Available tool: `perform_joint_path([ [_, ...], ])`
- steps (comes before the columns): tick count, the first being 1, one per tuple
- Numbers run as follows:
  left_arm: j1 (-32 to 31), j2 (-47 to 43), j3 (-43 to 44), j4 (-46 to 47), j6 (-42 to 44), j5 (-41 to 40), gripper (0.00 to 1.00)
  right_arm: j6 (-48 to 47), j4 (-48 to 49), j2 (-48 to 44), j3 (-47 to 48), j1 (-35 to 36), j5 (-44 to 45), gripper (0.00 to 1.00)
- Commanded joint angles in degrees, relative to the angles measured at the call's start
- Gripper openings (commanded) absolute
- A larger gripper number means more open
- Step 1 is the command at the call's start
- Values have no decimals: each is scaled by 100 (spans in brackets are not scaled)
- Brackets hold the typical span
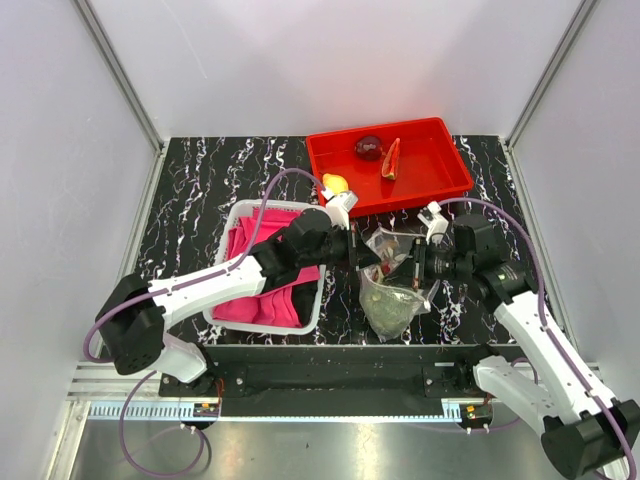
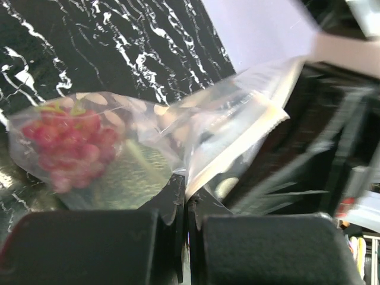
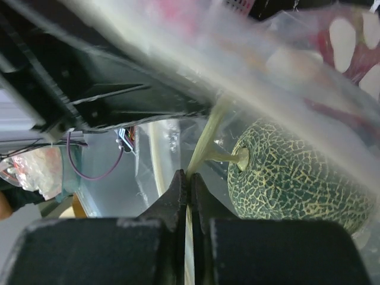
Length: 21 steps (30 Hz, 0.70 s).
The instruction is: Open the zip-top bag and remove the fake food
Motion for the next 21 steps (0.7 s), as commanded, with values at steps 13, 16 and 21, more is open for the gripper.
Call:
perform_joint_path([
  [13,-19,-232,-27,-316,292,-242,0,-282,8,-630,1182,27,-23,0],
  [16,-19,-109,-98,-114,178,-163,0,-142,305,-559,1367,27,-242,0],
  [21,-45,5,-124,-8,89,-120,0,438,965,-401,1763,27,-454,0],
])
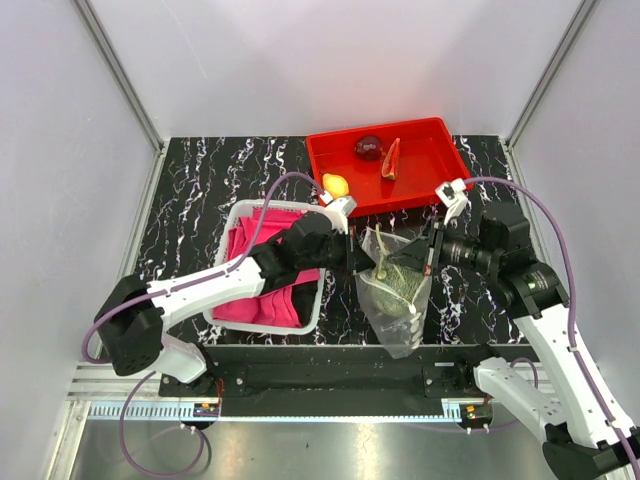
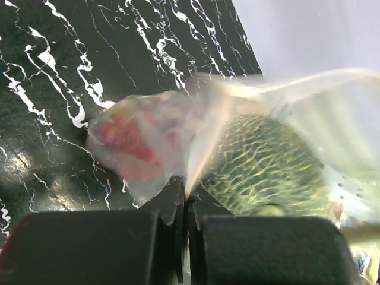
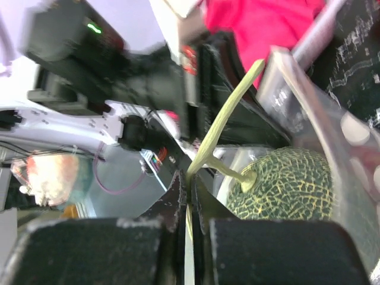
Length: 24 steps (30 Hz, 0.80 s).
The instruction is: Open the zip-top bag and remove the fake food
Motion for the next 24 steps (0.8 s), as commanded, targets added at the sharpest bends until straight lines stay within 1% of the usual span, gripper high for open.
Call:
perform_joint_path([
  [1,-43,77,-43,408,-75,64,0,483,1106,82,579,25,-264,0],
  [6,-52,-37,-96,434,-101,-6,0,703,1361,293,816,34,-1,0],
  [9,-52,-46,-52,294,4,-76,0,756,1449,416,1097,16,87,0],
  [12,-52,-63,-95,126,119,-129,0,677,1441,521,1676,16,385,0],
  [15,-52,-116,-201,109,180,-164,0,476,1301,661,2159,16,1165,0],
  [17,-52,-151,-236,100,198,-164,0,265,1195,819,2380,34,1518,0],
  [18,-52,-177,-245,109,207,-155,0,203,1108,890,2538,25,1938,0],
  [20,-52,-221,-254,109,242,-164,0,-34,976,1144,2705,16,2432,0],
  [21,-52,-230,-263,109,277,-164,0,-87,836,1250,2854,16,2974,0],
  [23,-52,-265,-263,126,303,-199,0,-315,834,1557,3030,7,3425,0],
  [24,-52,-274,-280,135,330,-199,0,-395,843,1681,3110,16,3828,0],
])
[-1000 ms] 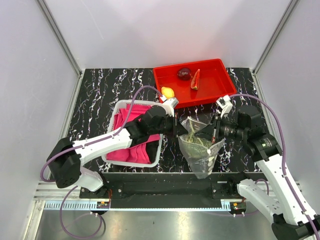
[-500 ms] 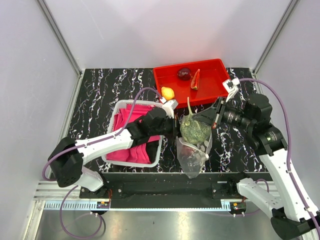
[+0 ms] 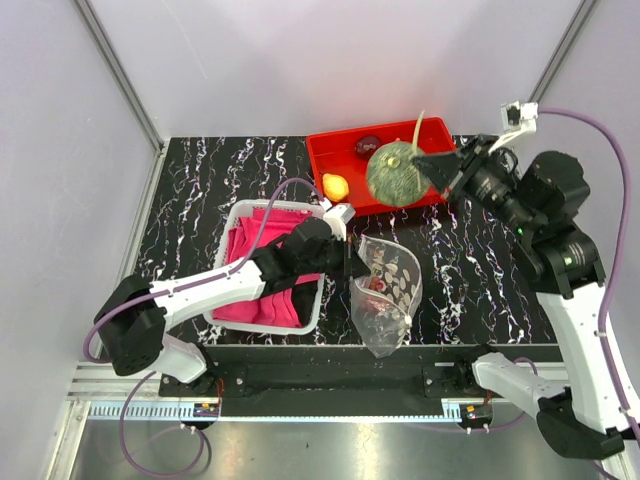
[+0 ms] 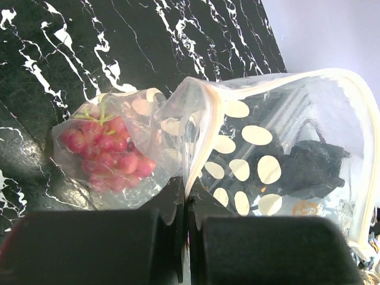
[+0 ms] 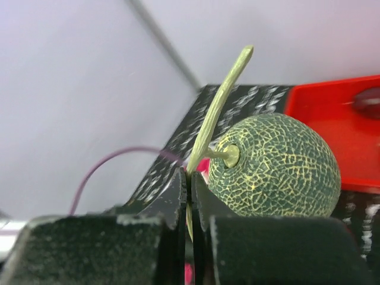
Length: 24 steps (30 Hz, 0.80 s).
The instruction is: Open the zip-top bag and remove the fake food
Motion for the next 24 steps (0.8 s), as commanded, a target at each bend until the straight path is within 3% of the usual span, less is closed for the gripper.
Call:
perform_joint_path([
  [1,-30,-309,-29,214,190,-162,0,-646,-46,634,448,12,1741,0],
  [5,-30,-336,-73,363,181,-171,0,-1226,303,1380,730,-50,2708,0],
  [7,-30,-344,-108,416,146,-154,0,-1324,471,1628,774,-286,2780,0],
  [14,-30,-318,-135,583,49,-145,0,-999,1341,3051,861,-1525,1806,0],
  [24,-30,-309,-91,636,-144,-75,0,-1114,1887,5362,1819,-1974,1357,0],
])
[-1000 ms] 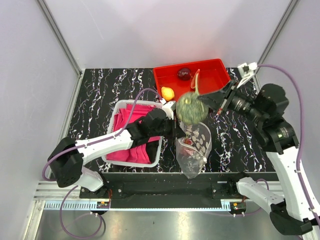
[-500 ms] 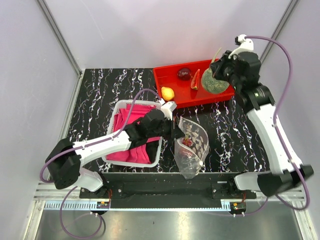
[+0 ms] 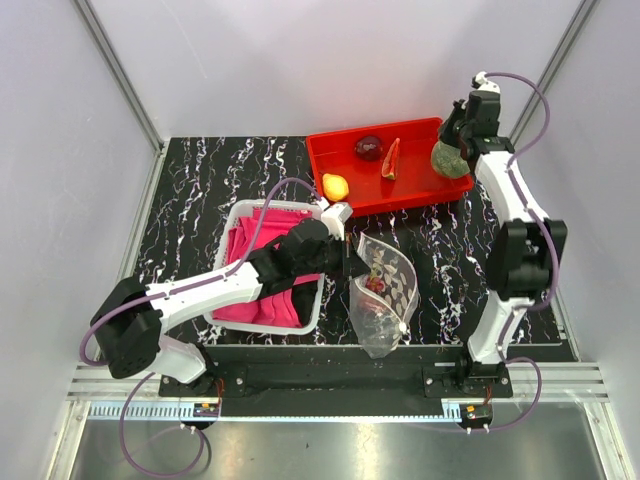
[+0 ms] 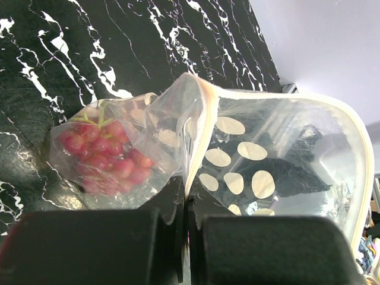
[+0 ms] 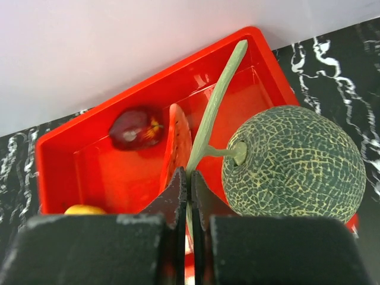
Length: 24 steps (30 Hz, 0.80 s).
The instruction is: Open the zip-top bag and remove the fake food
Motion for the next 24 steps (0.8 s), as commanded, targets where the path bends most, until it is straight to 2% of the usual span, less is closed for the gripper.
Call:
perform_joint_path([
  [1,-25,-171,40,417,-76,-39,0,90,571,825,740,-104,-429,0],
  [7,-25,-180,128,224,-6,-39,0,390,598,1486,1136,-297,-860,0],
  [8,-25,-180,137,224,-15,-39,0,417,589,1513,1145,-288,-939,2],
  [9,-25,-172,129,224,-15,-31,0,443,563,1531,1136,-288,-983,8],
  [10,-25,-145,137,224,-23,-13,0,461,519,1566,1145,-288,-1001,17],
  [11,-25,-136,155,241,-32,-4,0,478,275,1584,1223,-288,-1001,35],
  [12,-25,-110,163,259,-41,13,0,470,107,1584,1276,-288,-984,46],
  [14,-25,-49,172,294,-76,83,0,408,-427,1479,1364,-288,-888,60],
  [19,-25,-22,137,435,-182,119,0,337,-1666,892,1382,-288,-545,77],
  [24,-17,-66,128,426,-173,5,0,741,-2267,-172,505,-288,-175,80],
])
